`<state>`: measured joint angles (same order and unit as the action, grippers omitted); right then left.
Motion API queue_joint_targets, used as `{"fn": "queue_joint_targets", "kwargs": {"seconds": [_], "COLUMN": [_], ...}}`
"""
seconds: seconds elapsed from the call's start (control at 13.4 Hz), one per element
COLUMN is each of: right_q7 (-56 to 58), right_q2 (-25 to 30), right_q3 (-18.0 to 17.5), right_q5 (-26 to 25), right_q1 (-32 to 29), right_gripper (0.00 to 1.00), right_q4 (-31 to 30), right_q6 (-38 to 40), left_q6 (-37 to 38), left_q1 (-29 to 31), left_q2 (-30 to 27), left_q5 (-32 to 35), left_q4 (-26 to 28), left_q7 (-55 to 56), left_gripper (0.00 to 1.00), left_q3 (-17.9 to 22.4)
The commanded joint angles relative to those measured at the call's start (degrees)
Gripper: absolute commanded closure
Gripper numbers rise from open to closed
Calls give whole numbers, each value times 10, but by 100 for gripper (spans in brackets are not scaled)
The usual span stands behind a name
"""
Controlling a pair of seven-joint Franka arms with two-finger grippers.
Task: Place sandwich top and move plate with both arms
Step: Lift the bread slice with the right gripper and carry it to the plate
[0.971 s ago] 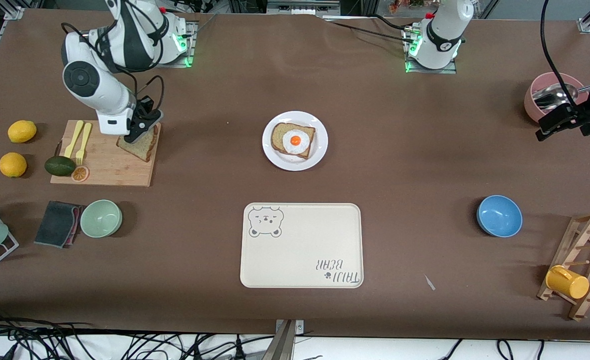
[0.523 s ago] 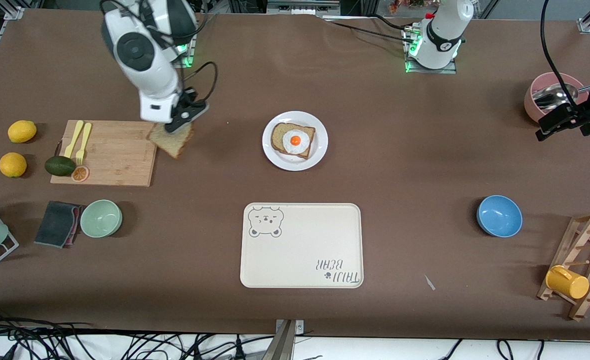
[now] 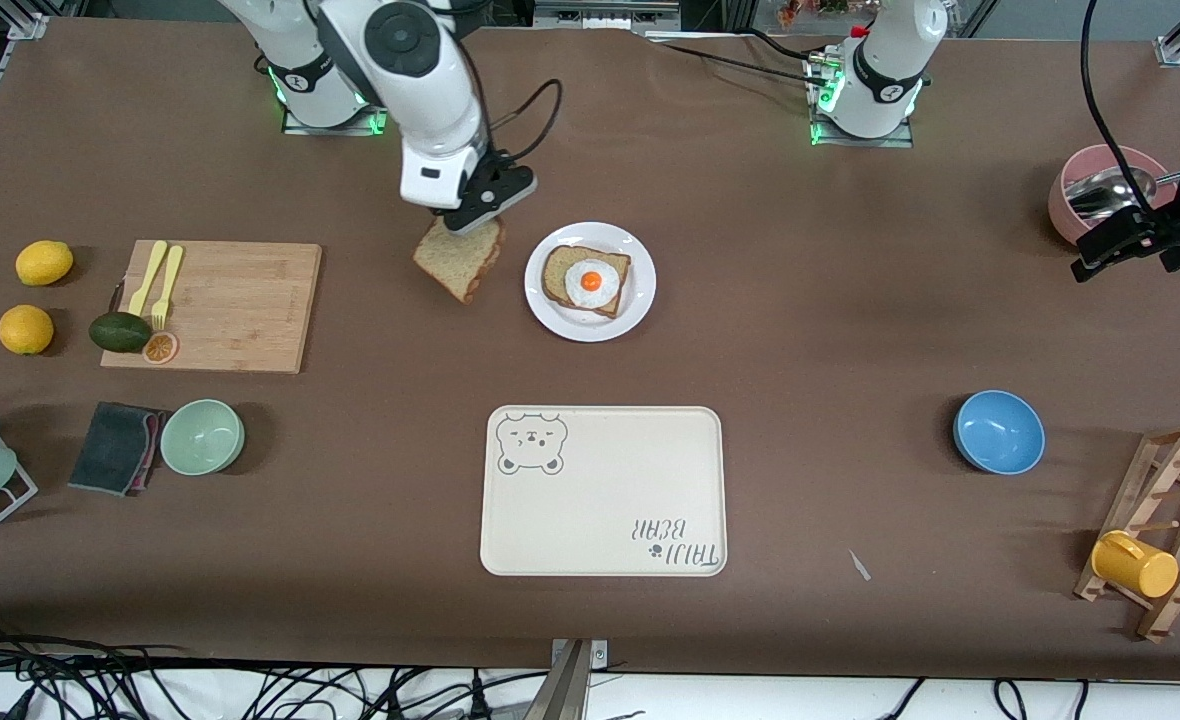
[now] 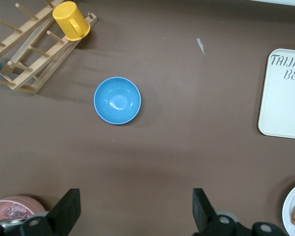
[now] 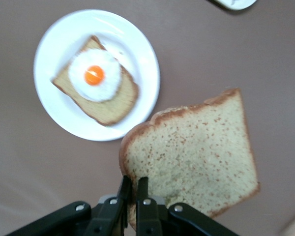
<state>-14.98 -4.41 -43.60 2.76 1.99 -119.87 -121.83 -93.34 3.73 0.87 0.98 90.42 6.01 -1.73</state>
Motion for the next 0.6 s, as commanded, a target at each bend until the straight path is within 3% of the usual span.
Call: {"fn": "queue_joint_targets", "kwargs": {"seconds": [0.0,0.15,0.3,0.52], "right_q7": [-128,-241,-385,-513], "right_q2": [-81,-137,-210,-270], "right_q3": [-2,-1,2,3], "right_q5": [-41,-93,-179,-263], "right_q1": [48,88,123,144], "right_gripper": [100,100,100,100], "right_q4": [45,100,174,220], "right_q6": [-44,-47,-41,-26], "left_q6": [8,8,11,11], "left_q1": [1,1,1,1], "left_q2": [-5,-5,-4,-4], "left_q5": [-15,-15,-15,-15], "left_q4": [-4,-4,-7,-7], "left_q7": [-1,-1,-1,-1], "left_gripper": [0,0,0,0], "left_q3": [-2,-2,-2,-2]}}
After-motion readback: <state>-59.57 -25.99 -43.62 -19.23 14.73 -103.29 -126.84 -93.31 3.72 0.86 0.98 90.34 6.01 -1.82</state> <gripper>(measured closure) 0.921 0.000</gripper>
